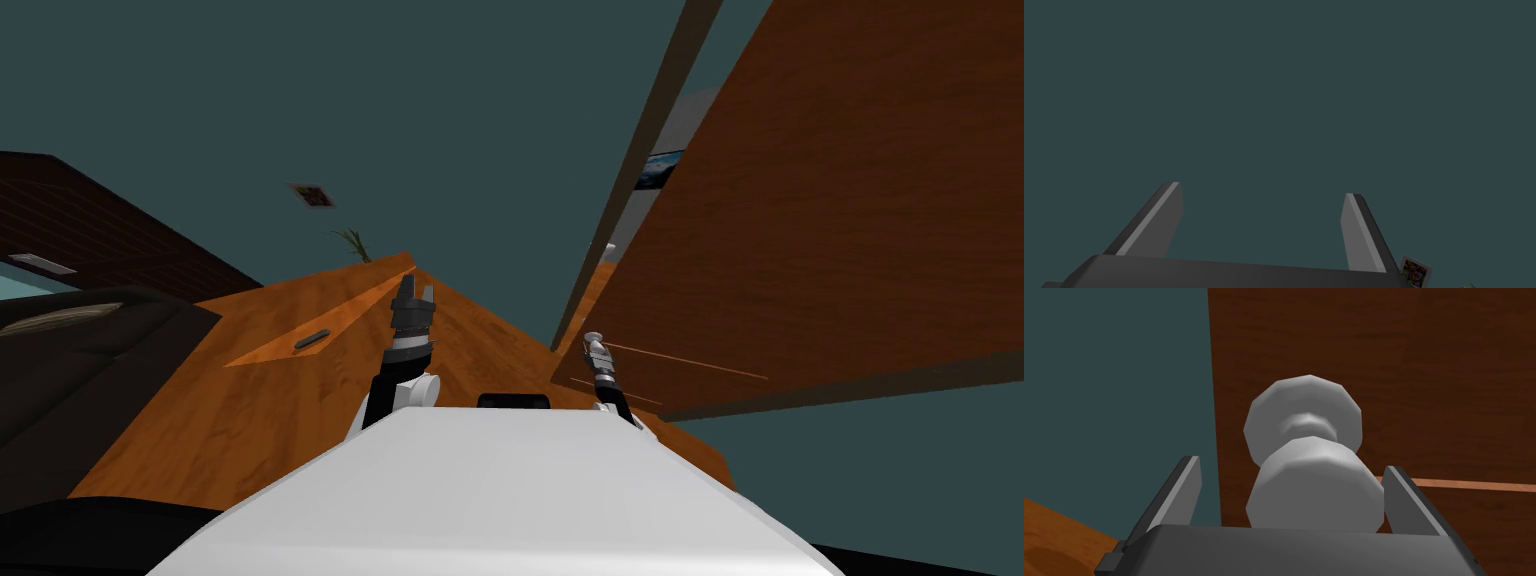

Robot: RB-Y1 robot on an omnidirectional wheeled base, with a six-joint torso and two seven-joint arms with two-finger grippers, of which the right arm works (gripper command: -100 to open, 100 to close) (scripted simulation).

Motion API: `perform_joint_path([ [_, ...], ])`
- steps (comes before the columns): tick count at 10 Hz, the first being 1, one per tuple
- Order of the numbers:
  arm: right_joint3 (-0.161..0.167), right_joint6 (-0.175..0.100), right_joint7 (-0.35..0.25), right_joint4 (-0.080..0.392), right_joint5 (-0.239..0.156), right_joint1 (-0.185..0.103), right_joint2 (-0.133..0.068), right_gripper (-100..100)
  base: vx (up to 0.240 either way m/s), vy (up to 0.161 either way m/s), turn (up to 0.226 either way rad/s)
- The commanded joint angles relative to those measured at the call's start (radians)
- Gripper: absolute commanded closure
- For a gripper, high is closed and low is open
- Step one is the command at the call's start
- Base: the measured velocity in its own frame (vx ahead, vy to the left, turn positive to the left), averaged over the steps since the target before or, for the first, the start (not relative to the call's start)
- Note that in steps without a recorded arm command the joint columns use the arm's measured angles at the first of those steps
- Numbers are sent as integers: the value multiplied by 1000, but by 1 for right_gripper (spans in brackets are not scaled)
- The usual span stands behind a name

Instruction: Pull the door open

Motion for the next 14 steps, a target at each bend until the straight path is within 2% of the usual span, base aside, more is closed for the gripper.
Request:
perform_joint_path([
  [1,0,0,0,0,0,0,0,-100,92,-25,28],
  [2,0,0,0,0,0,0,0,100,-8,-3,-42],
  [7,0,0,0,0,0,0,0,100,-19,1,1],
  [8,20,-11,-25,-2,10,13,-21,100,-153,-54,115],
  [9,25,-15,-30,-3,12,16,-25,100,-228,-46,124],
  [12,73,-46,-84,-13,36,41,-67,100,-240,-33,120],
  [14,95,-61,-109,-18,47,53,-86,100,-253,-31,89],
])
